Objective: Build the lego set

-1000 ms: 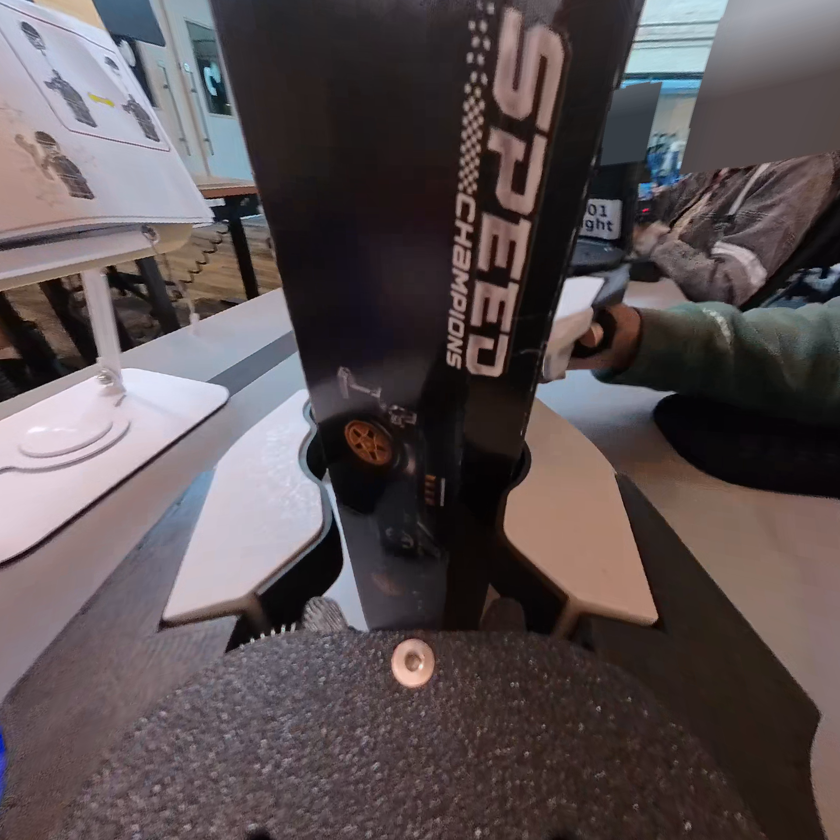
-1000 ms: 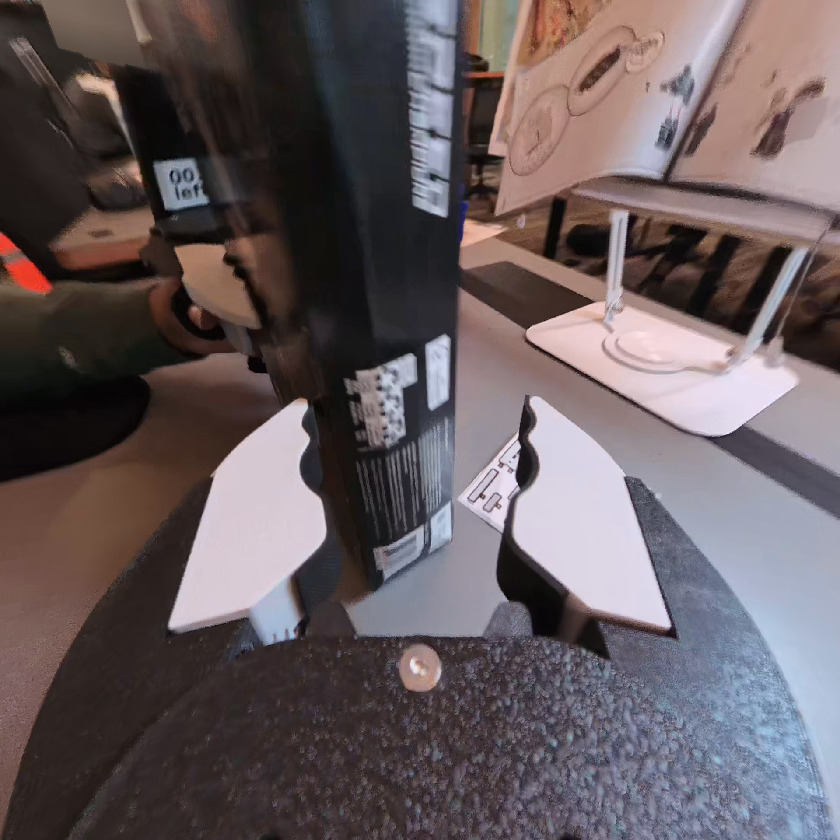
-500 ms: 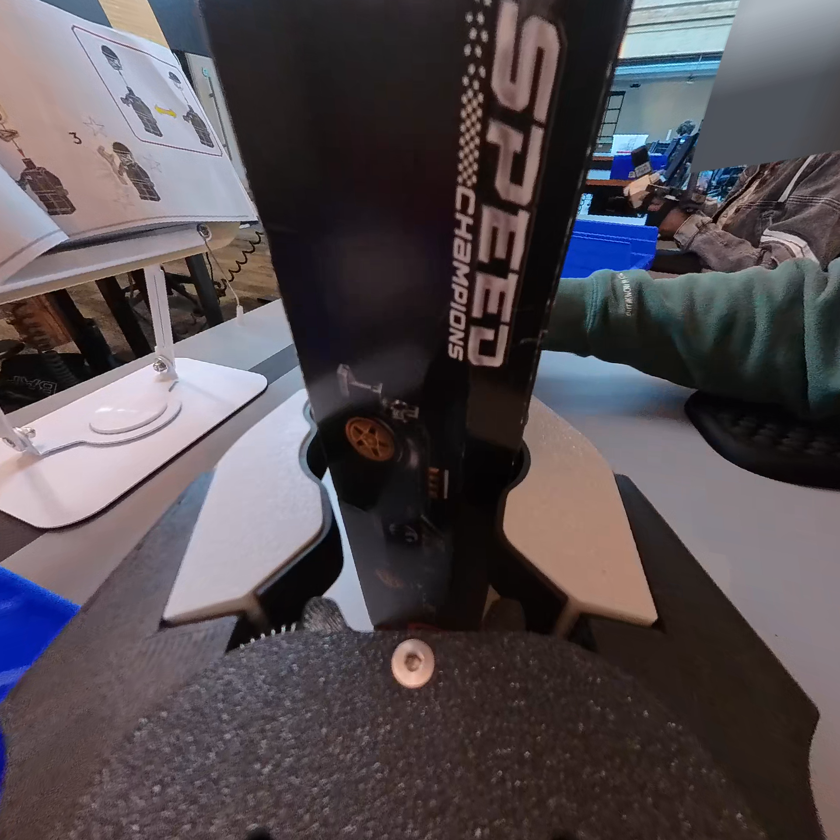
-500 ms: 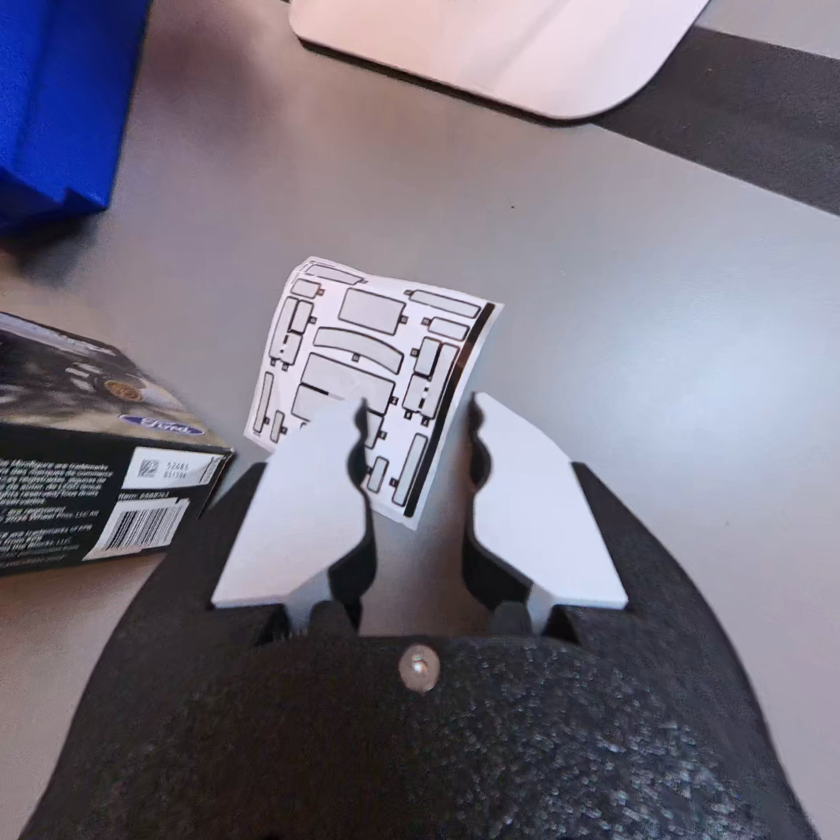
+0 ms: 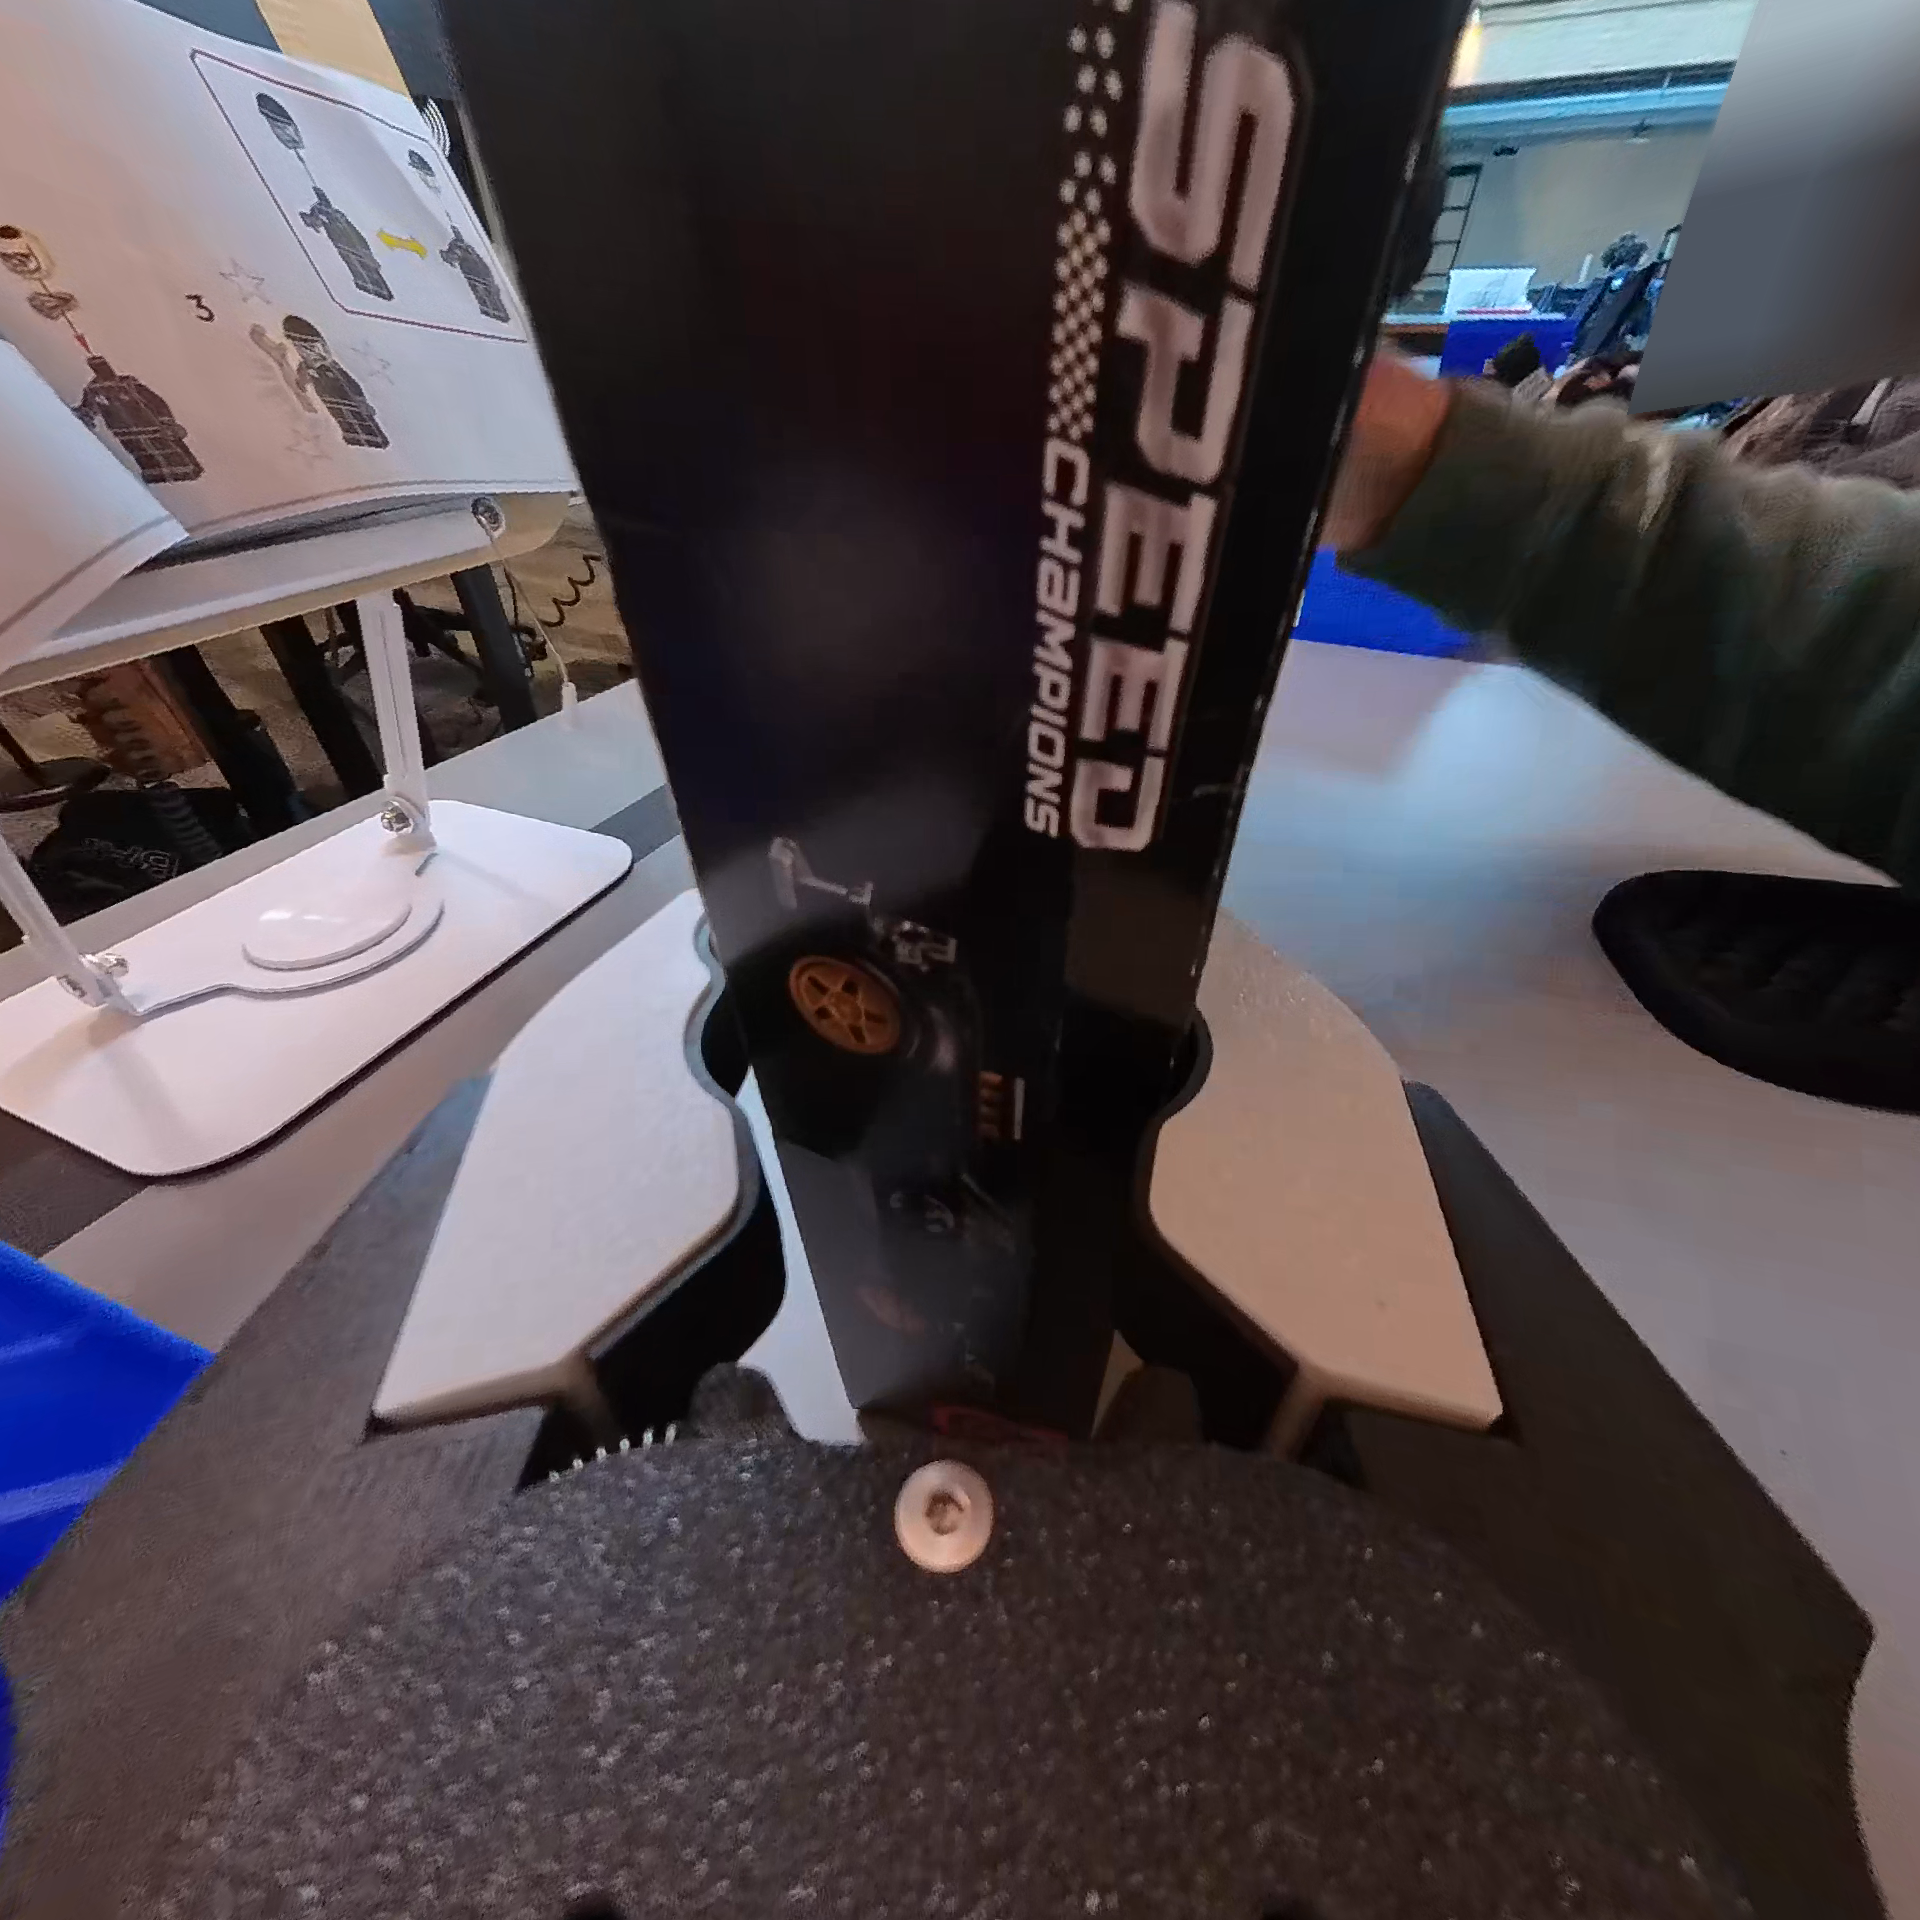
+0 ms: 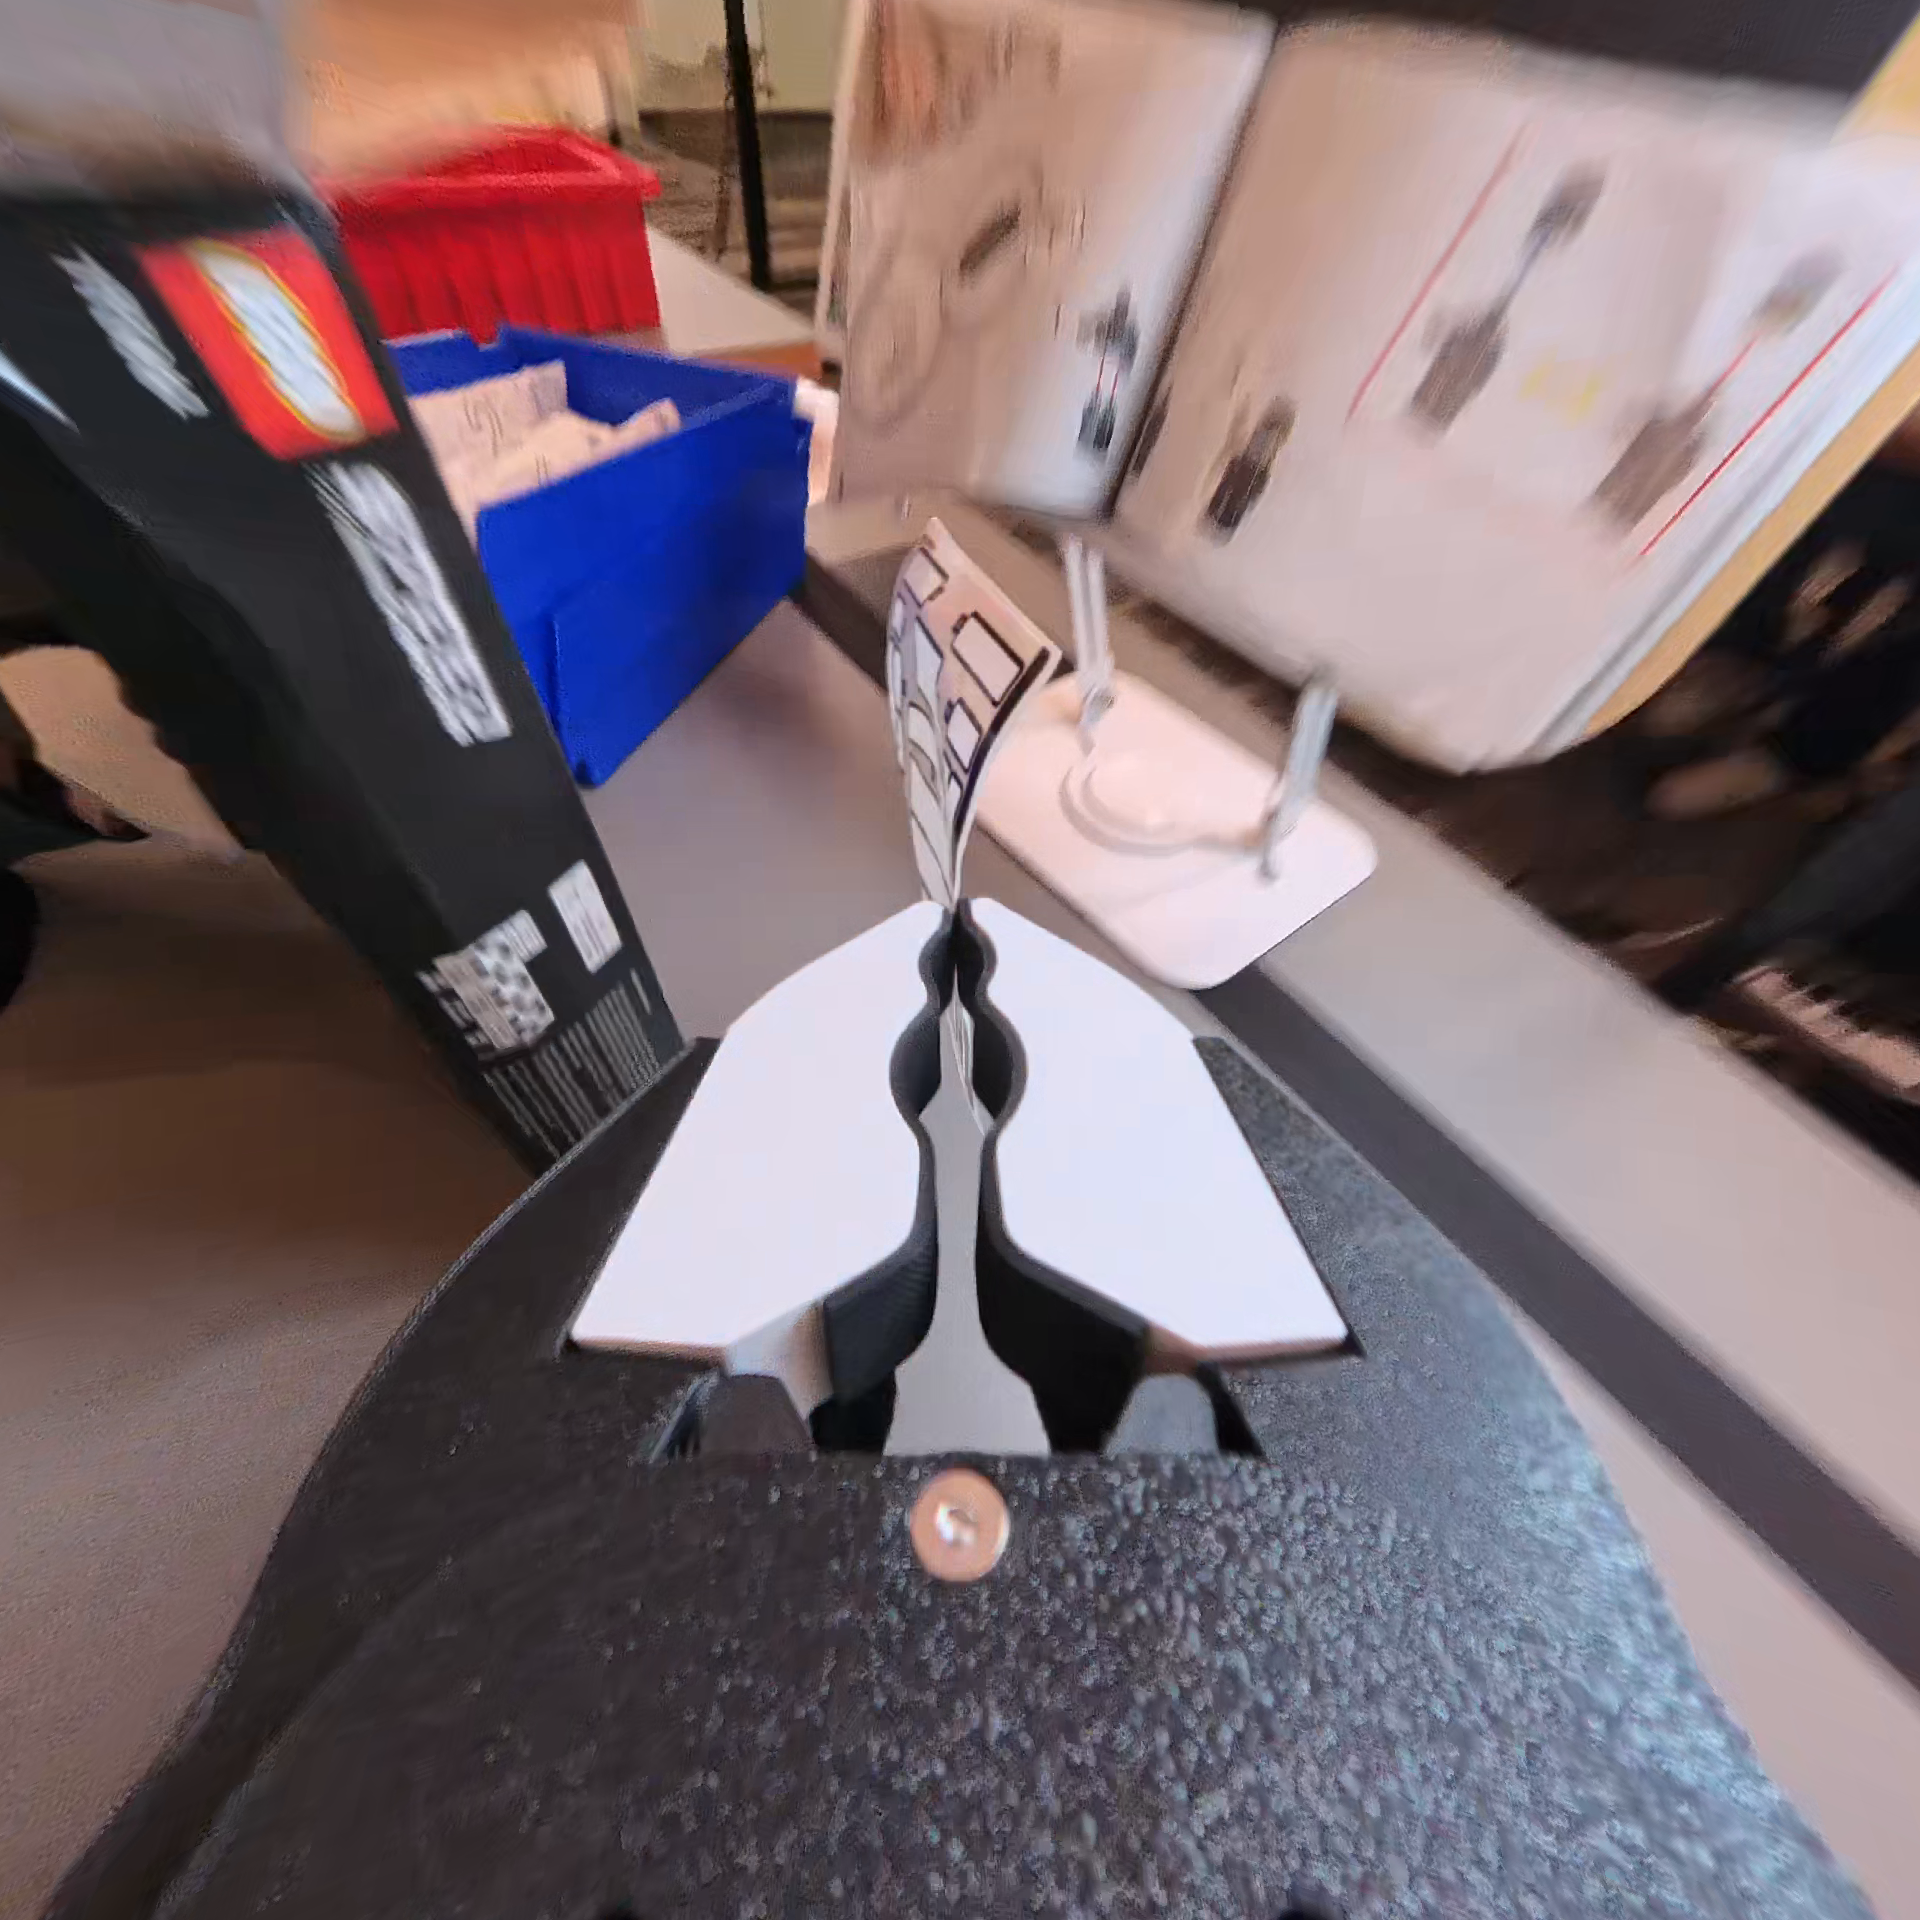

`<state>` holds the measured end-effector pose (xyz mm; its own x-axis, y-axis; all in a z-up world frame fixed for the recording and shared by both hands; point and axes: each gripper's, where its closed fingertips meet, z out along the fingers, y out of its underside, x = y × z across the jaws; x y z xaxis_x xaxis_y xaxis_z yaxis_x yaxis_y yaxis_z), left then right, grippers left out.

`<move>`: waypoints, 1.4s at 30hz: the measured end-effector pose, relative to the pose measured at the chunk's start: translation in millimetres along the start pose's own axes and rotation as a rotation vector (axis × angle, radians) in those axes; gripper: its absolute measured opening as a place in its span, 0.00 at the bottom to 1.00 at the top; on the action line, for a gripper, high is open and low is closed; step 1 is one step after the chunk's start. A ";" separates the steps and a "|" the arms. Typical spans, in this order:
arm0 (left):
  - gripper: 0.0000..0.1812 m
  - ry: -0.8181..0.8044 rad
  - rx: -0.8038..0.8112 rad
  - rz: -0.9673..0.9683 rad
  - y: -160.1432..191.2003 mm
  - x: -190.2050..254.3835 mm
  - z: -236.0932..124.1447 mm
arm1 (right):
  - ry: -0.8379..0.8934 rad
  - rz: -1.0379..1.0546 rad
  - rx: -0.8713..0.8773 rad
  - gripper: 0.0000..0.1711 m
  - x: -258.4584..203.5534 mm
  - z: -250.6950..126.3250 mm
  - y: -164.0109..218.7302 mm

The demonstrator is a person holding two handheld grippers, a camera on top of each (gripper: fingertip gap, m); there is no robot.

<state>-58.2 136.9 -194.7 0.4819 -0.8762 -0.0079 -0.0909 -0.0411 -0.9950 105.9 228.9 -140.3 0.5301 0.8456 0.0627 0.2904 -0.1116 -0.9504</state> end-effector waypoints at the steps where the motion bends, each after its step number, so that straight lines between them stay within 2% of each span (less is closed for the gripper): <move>1: 0.43 0.004 -0.007 0.006 0.1 1.2 0.7 | 0.022 -0.056 0.030 0.00 -1.2 -15.3 -20.3; 6: 0.43 0.023 -0.036 0.033 0.1 8.0 3.0 | 0.030 -0.292 0.131 0.00 -33.0 -79.8 -117.1; 10: 0.43 0.055 -0.062 0.034 0.5 16.4 4.8 | -0.067 -0.442 0.073 0.00 -74.6 -96.9 -161.7; 15: 0.43 0.083 -0.077 0.056 0.5 27.8 5.8 | -0.231 -0.511 -0.158 0.00 -115.0 -80.5 -162.0; 23: 0.43 0.111 -0.087 0.069 0.4 39.7 7.5 | -0.253 -0.652 -0.570 0.00 -135.2 -25.3 -116.1; 27: 0.43 0.119 -0.090 0.070 1.1 41.6 6.7 | -0.249 -0.711 -0.699 0.01 -138.6 -4.4 -99.4; 29: 0.43 0.124 -0.093 0.068 1.5 42.5 6.4 | -0.262 -0.730 -0.710 0.06 -145.2 3.8 -95.4; 31: 0.43 0.124 -0.092 0.066 1.9 42.3 5.6 | -0.271 -0.735 -0.694 0.13 -151.6 7.6 -94.9; 35: 0.43 0.119 -0.083 0.040 2.2 38.5 4.9 | -0.240 -0.683 -0.540 0.23 -154.8 6.5 -114.9; 39: 0.43 0.113 -0.066 0.017 1.9 34.5 5.2 | -0.186 -0.567 -0.233 0.28 -156.7 -17.6 -152.0; 42: 0.43 0.107 -0.047 0.014 0.7 32.1 8.2 | -0.141 -0.452 -0.014 0.34 -152.9 -49.4 -163.6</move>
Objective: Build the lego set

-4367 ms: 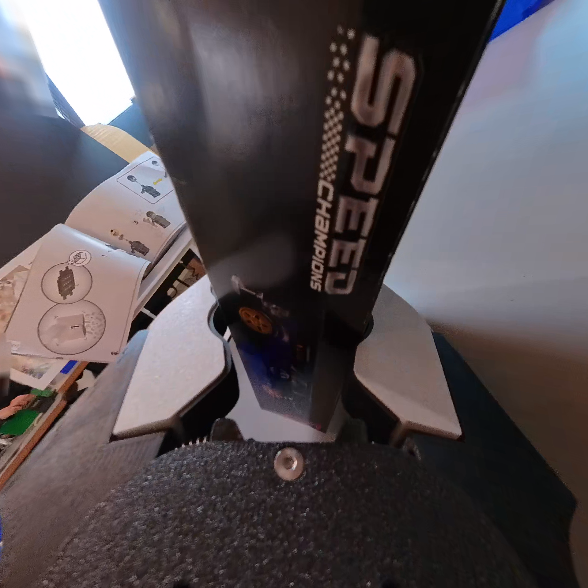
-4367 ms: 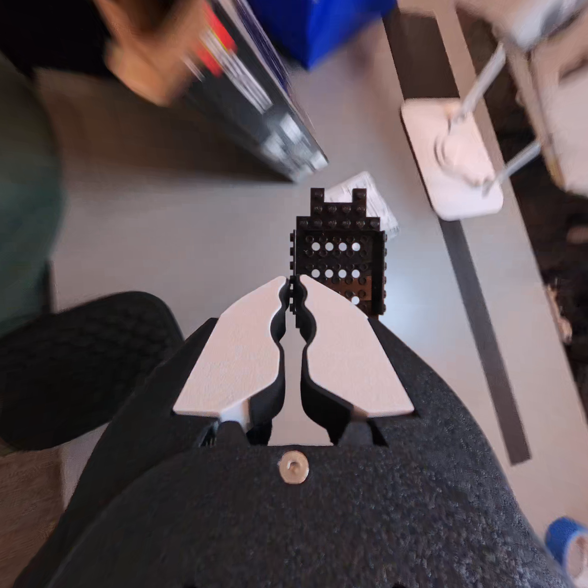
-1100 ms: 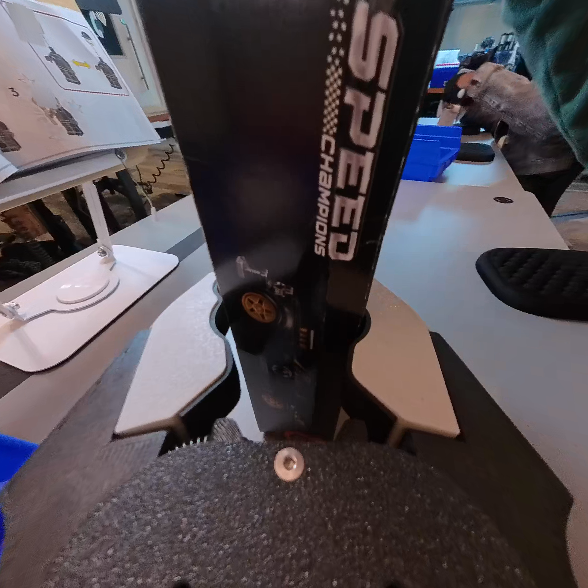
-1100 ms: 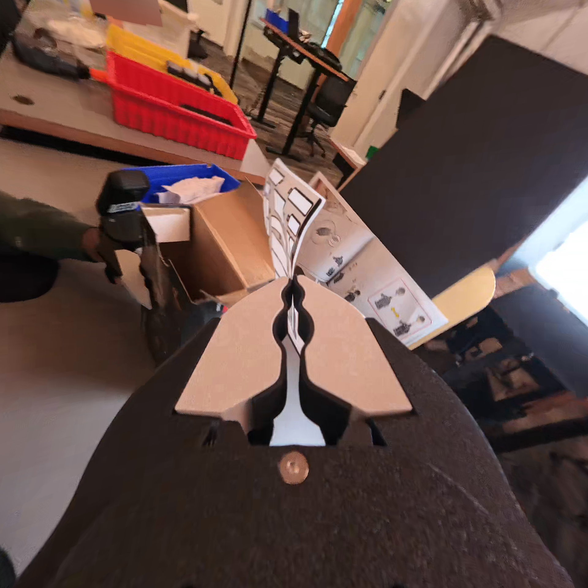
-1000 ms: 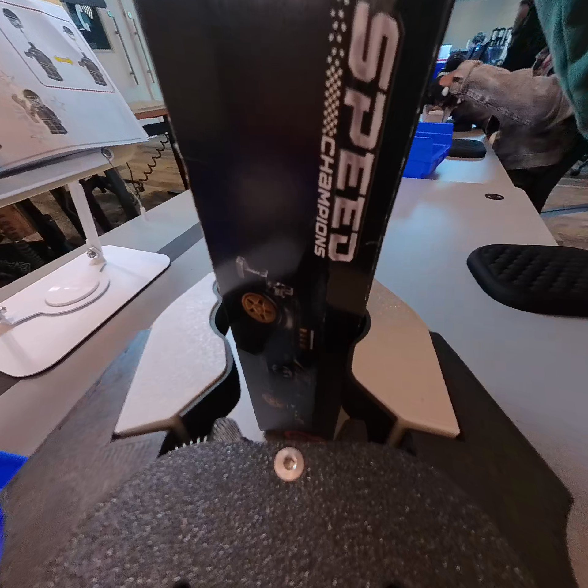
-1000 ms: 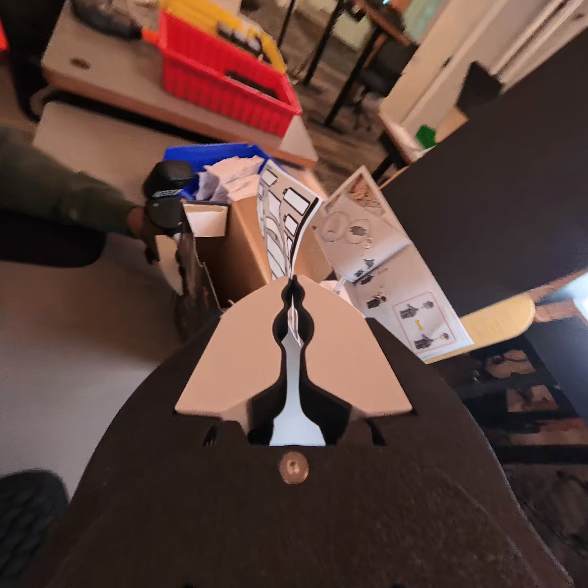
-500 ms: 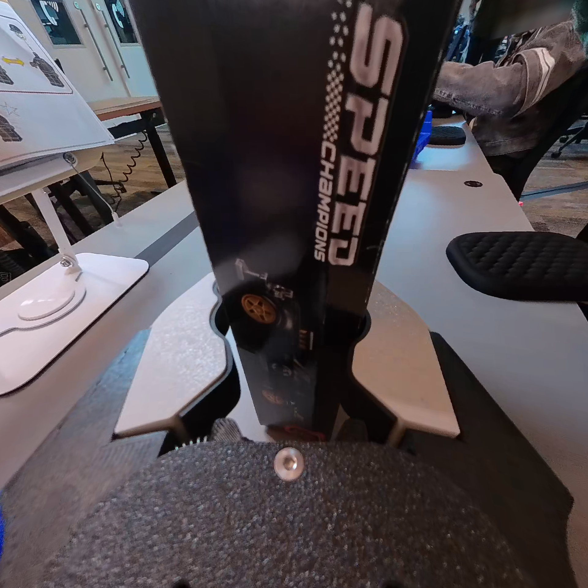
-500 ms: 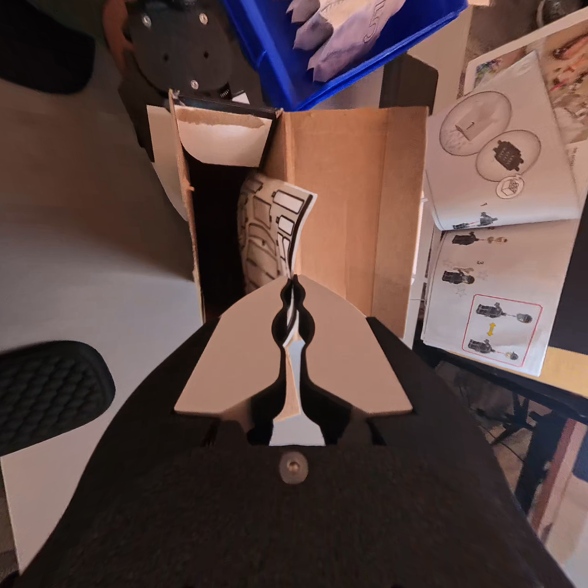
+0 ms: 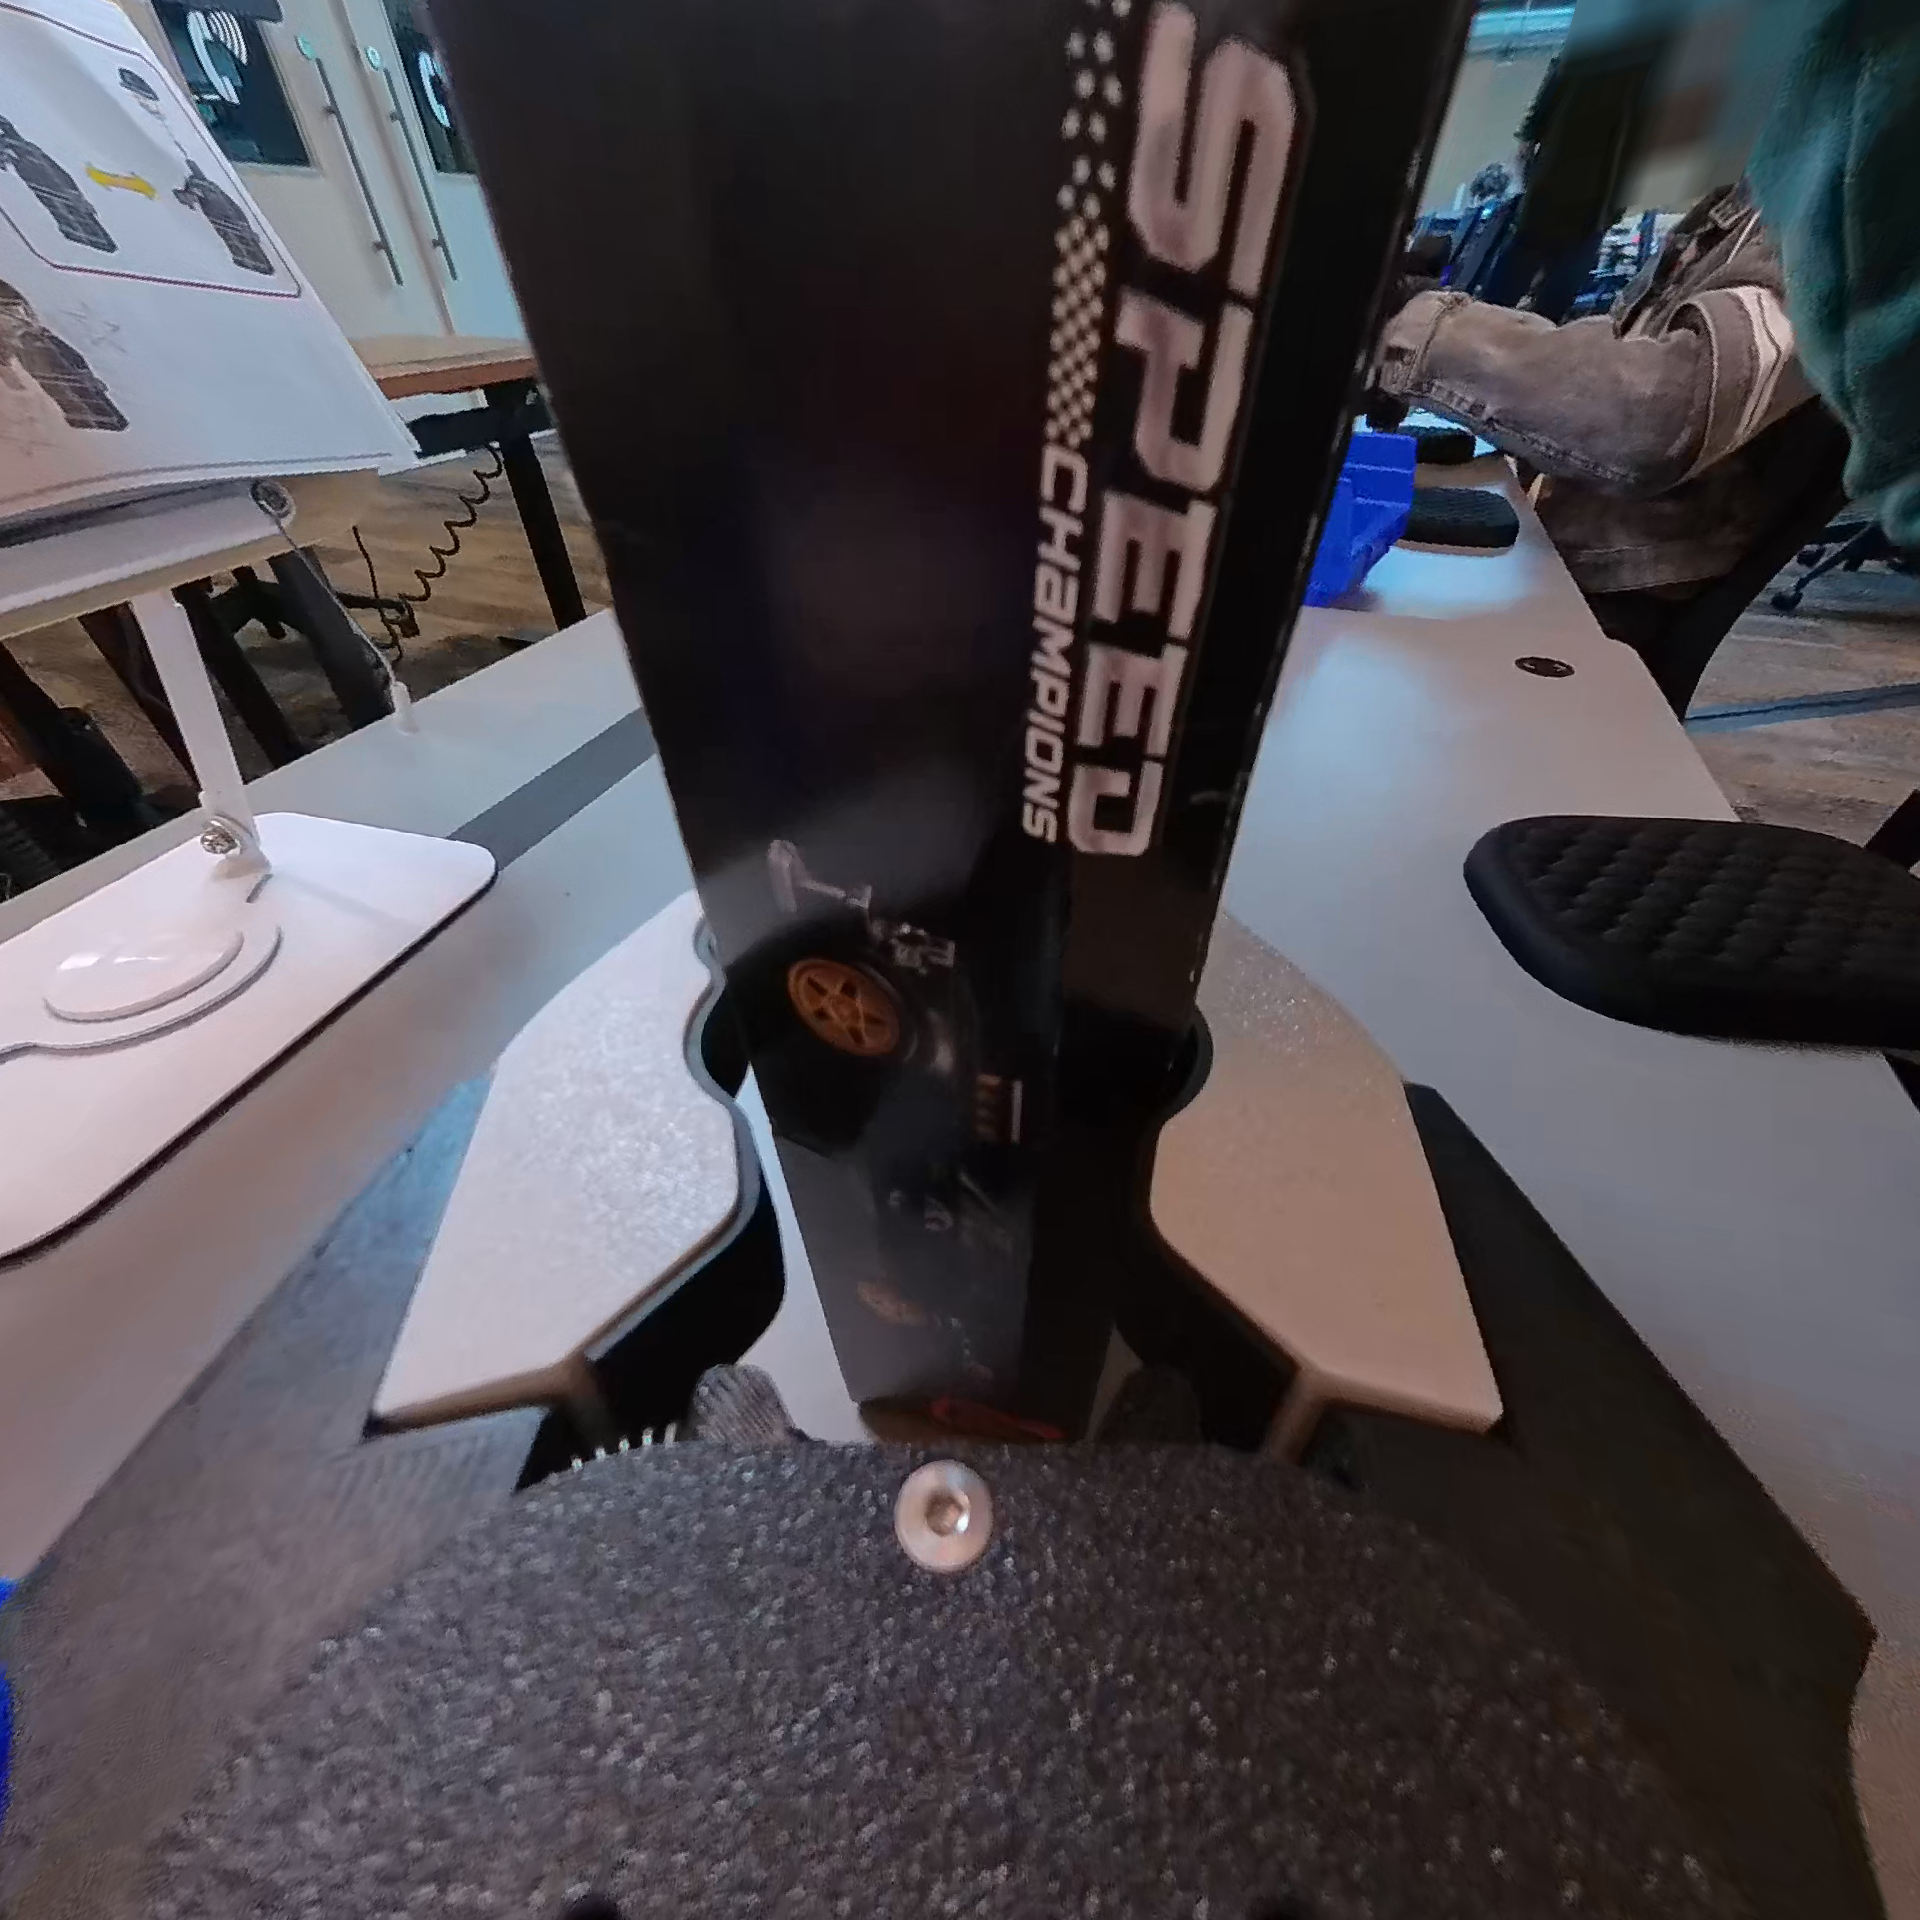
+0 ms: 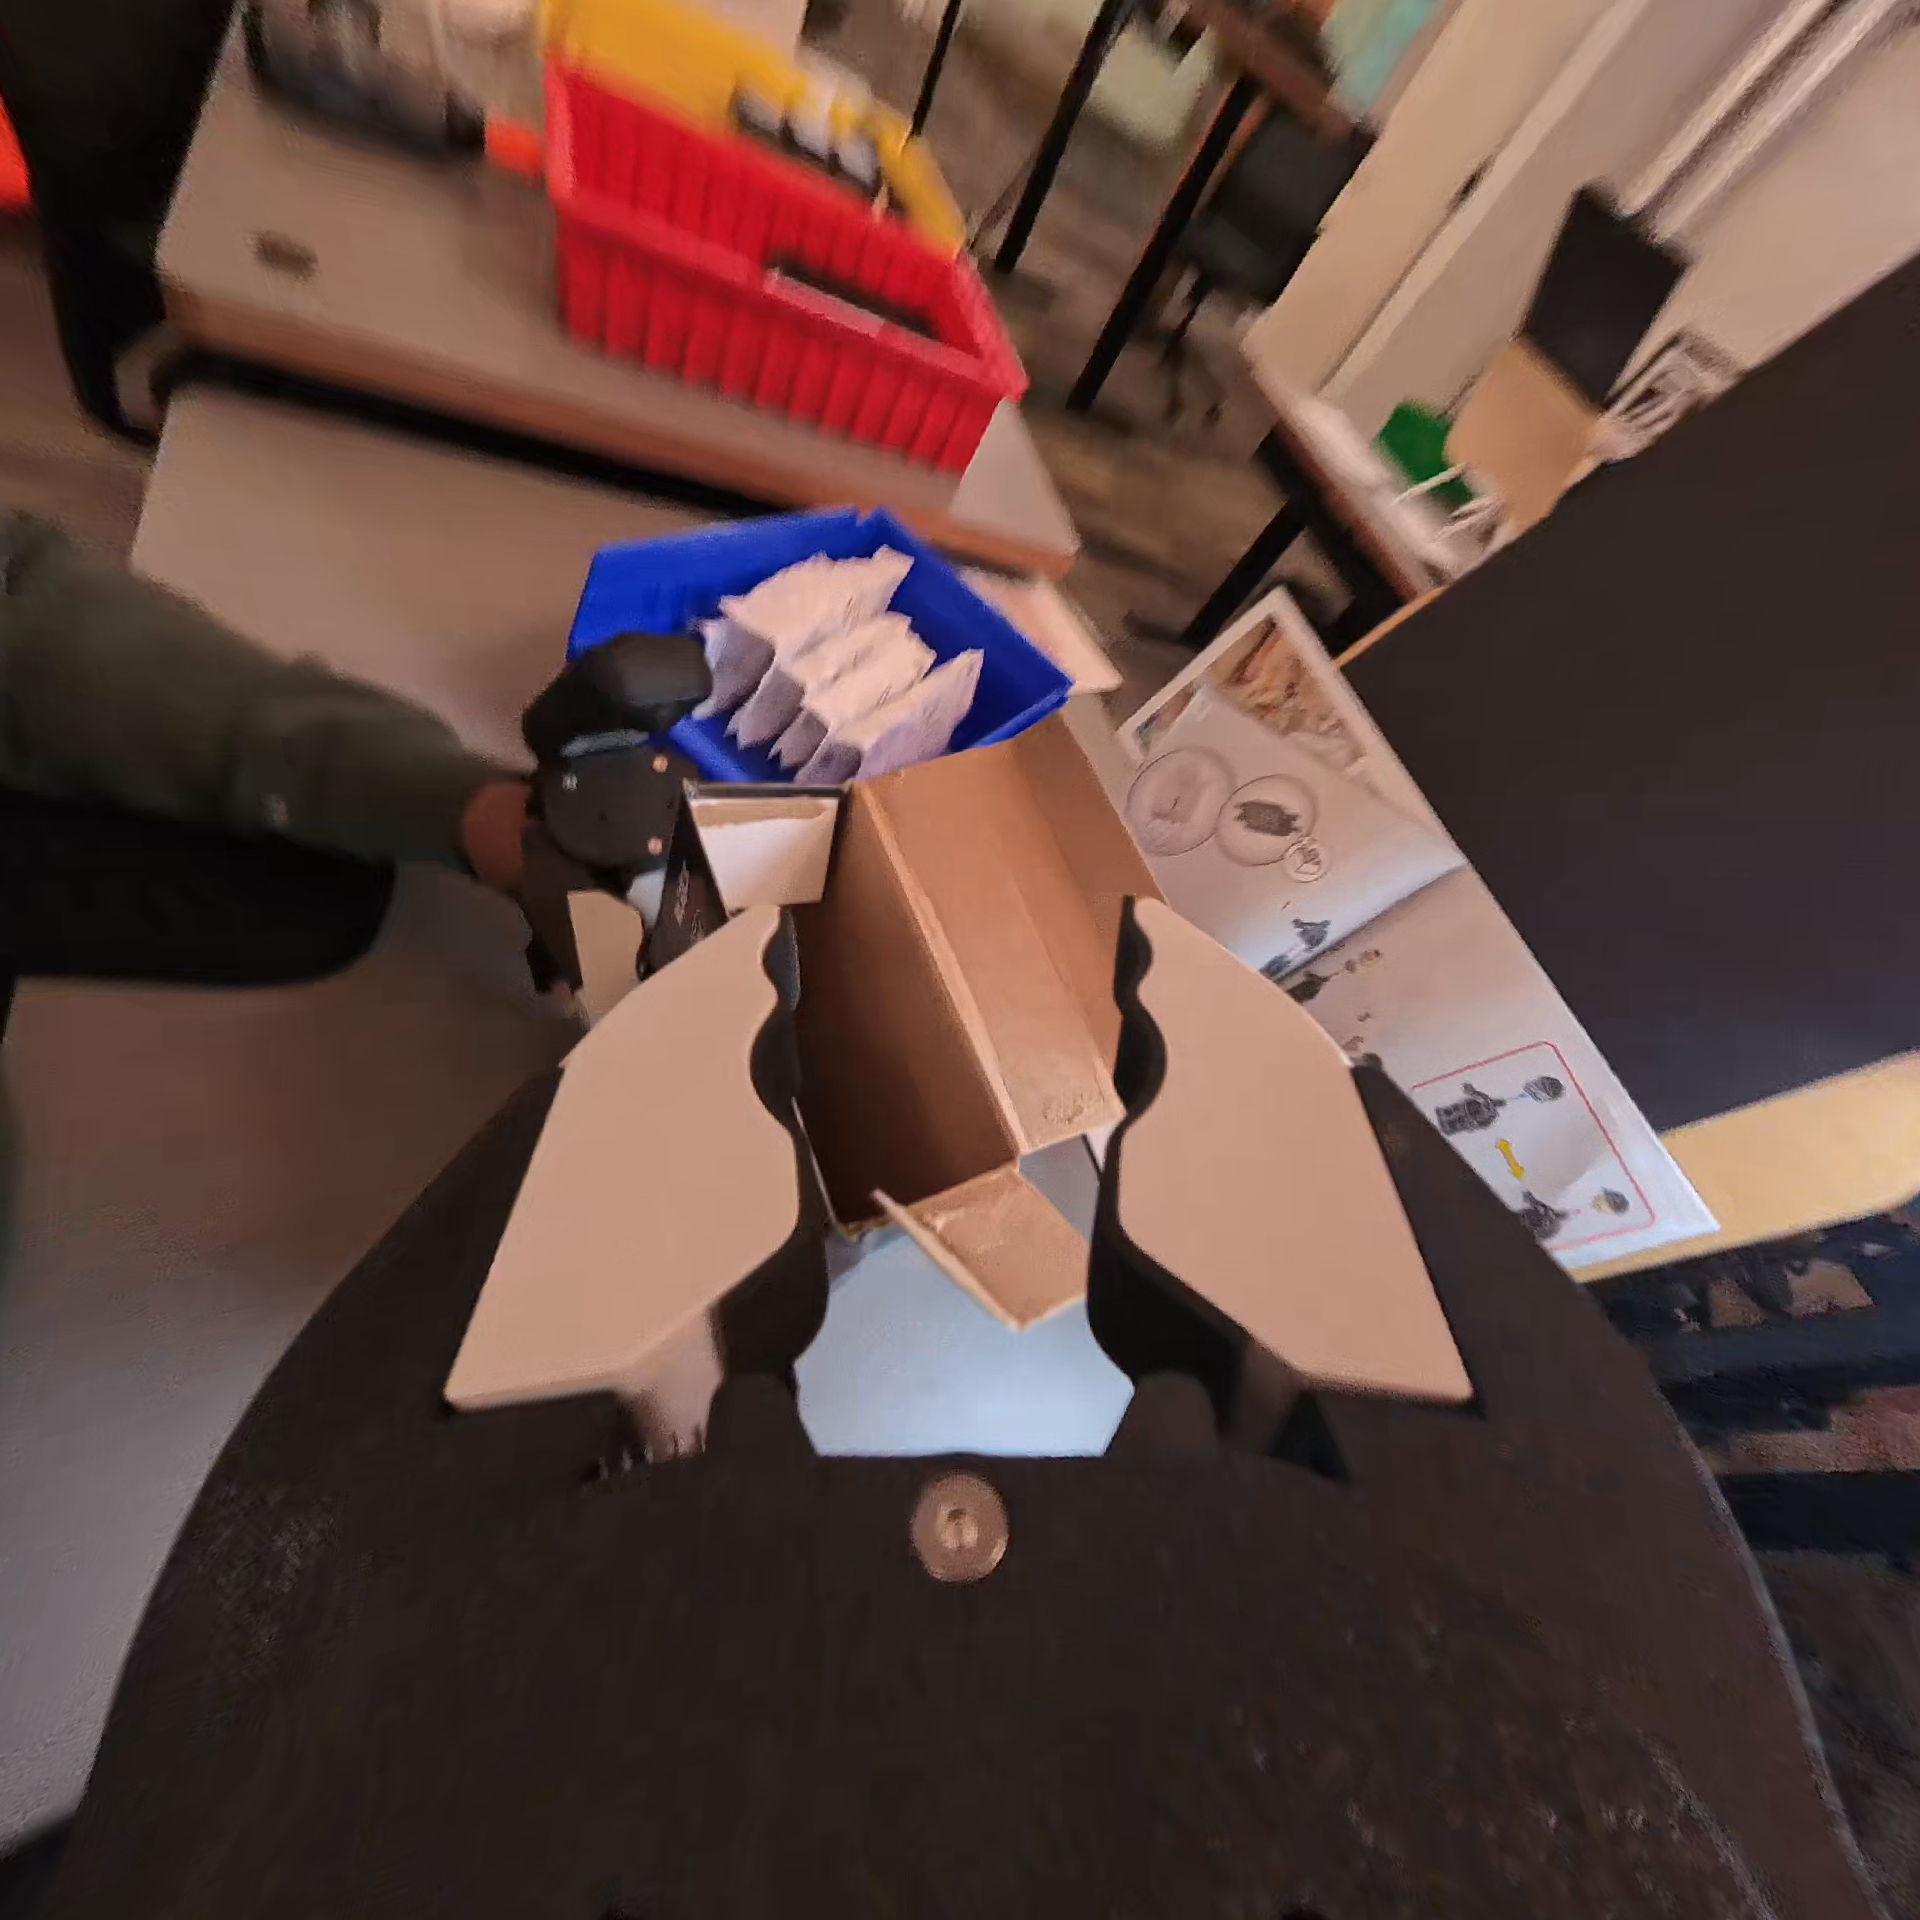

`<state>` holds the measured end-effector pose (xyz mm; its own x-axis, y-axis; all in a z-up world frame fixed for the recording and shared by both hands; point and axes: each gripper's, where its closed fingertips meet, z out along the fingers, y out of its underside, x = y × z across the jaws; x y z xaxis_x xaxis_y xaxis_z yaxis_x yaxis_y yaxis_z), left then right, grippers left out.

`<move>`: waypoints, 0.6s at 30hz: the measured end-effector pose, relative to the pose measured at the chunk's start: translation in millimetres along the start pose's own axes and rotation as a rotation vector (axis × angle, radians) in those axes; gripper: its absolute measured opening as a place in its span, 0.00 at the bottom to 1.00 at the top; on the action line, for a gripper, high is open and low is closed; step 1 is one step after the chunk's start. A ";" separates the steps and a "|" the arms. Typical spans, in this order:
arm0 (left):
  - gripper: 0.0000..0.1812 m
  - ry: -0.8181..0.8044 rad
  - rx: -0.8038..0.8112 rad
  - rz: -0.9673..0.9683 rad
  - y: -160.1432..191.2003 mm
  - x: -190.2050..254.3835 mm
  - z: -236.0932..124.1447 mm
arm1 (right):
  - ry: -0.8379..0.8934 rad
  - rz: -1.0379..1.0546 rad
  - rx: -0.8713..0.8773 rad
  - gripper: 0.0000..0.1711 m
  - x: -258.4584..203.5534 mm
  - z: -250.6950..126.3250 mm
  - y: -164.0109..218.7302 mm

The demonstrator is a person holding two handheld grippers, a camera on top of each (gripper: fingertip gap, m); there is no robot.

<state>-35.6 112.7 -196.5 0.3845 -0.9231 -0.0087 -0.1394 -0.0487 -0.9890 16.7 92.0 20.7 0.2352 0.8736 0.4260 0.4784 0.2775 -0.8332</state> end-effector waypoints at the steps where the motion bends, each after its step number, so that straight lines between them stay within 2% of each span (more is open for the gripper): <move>1: 0.43 0.003 0.006 0.003 -0.8 -0.5 1.5 | 0.039 0.017 0.053 0.36 1.4 -10.3 4.0; 5: 0.43 0.015 0.037 0.008 -5.3 -4.1 9.2 | 0.193 0.116 0.165 0.39 5.3 -39.9 44.4; 9: 0.43 -0.006 0.069 0.003 -8.2 -12.8 10.2 | 0.263 0.259 0.227 0.39 -4.7 -47.3 94.1; 12: 0.49 -0.007 0.109 -0.019 -17.6 -15.8 -1.2 | 0.278 0.355 0.245 0.38 -16.7 -39.2 132.5; 18: 0.44 -0.139 0.162 0.067 -54.0 -27.8 -50.3 | 0.205 0.479 0.291 0.39 -42.1 -4.0 176.6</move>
